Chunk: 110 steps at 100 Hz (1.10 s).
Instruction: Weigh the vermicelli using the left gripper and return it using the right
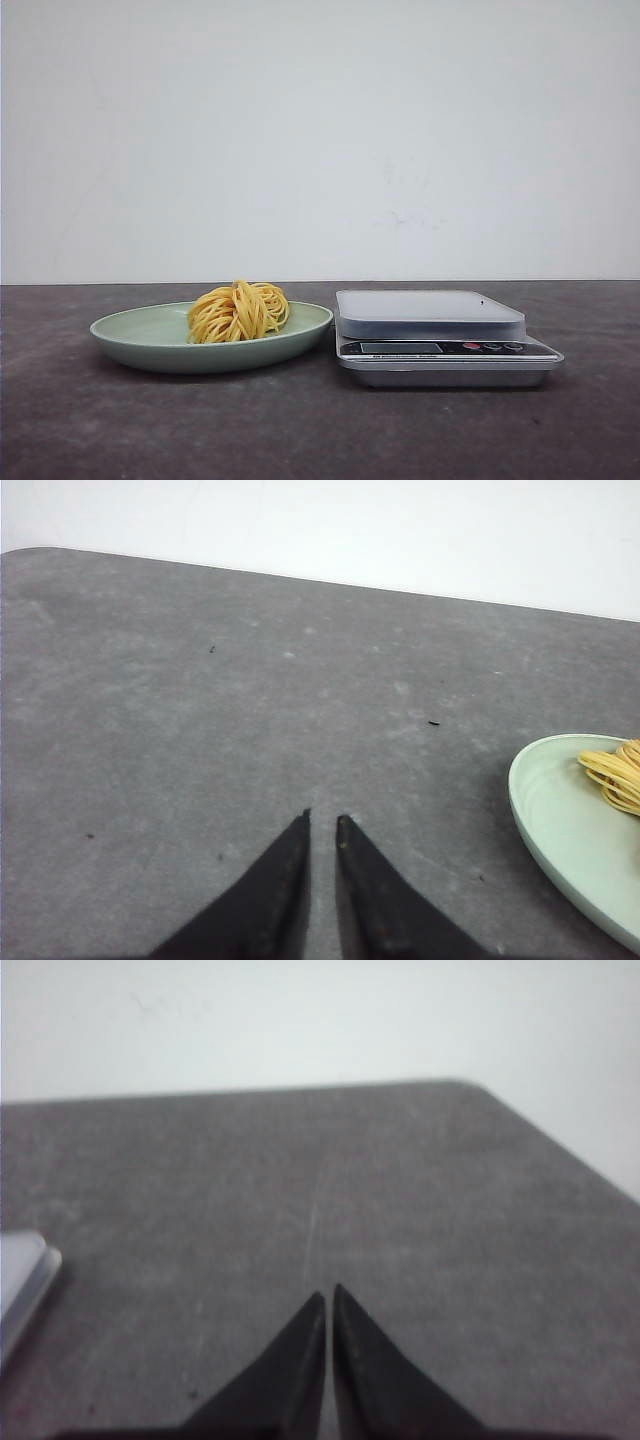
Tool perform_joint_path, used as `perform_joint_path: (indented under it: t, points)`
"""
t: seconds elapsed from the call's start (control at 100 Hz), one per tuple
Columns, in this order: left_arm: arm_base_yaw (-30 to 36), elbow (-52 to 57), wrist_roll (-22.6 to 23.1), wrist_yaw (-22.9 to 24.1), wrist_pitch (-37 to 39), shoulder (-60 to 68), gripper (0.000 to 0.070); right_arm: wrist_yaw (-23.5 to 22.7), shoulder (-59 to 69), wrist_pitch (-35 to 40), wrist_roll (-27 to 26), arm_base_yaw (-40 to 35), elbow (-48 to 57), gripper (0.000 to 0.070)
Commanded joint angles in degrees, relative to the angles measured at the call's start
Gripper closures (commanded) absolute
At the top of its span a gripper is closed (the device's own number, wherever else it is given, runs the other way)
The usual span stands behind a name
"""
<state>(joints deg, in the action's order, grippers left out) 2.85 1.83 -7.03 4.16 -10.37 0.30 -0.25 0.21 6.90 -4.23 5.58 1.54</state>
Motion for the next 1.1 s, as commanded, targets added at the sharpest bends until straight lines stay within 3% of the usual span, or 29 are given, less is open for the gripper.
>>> perform_joint_path:
  t: [0.0,0.26,1.09]
  points:
    - [-0.1,-1.0,0.4,-0.1,-0.3,-0.1,0.0689,-0.4,0.0,-0.6,0.6,0.0,-0.6,0.0696]
    - [-0.1,-1.0,0.4,-0.1,-0.3,-0.1,0.0689,-0.5,0.0,3.7,1.6,-1.2,-0.8,0.0696]
    - [-0.1,-1.0,0.4,-0.1,-0.3,-0.1,0.0689,-1.2,0.0,1.8,1.5,-1.5,-0.8,0.0696]
